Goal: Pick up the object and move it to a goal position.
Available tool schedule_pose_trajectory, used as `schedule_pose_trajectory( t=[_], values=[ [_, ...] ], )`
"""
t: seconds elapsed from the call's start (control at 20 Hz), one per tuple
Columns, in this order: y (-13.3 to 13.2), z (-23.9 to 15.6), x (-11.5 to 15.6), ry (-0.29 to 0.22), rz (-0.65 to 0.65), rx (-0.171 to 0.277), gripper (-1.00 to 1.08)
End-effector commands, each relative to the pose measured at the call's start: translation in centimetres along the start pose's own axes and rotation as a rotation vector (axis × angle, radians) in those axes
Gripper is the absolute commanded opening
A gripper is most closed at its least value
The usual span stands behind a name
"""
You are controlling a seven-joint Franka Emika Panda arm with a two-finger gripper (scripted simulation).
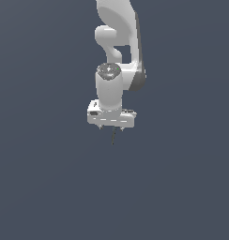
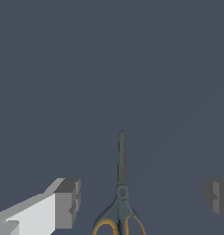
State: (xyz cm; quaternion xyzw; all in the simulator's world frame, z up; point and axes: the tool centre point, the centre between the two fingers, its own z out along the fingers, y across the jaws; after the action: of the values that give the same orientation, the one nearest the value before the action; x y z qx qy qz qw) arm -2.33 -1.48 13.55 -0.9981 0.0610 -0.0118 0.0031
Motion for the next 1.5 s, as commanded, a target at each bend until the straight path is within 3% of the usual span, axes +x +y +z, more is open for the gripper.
schedule_pose_trajectory(
  t=[0.0, 0.6, 1.1, 1.45],
  values=[
    [0.0, 1.7, -1.4, -0.005, 0.045, 0.0, 1.0],
    [0.5, 7.1, -7.1, -0.021, 0.216, -0.009, 1.0],
    [0.6, 8.0, -7.7, -0.023, 0.228, -0.01, 1.0],
    [0.7, 10.9, -7.9, -0.022, 0.231, -0.01, 1.0]
  ],
)
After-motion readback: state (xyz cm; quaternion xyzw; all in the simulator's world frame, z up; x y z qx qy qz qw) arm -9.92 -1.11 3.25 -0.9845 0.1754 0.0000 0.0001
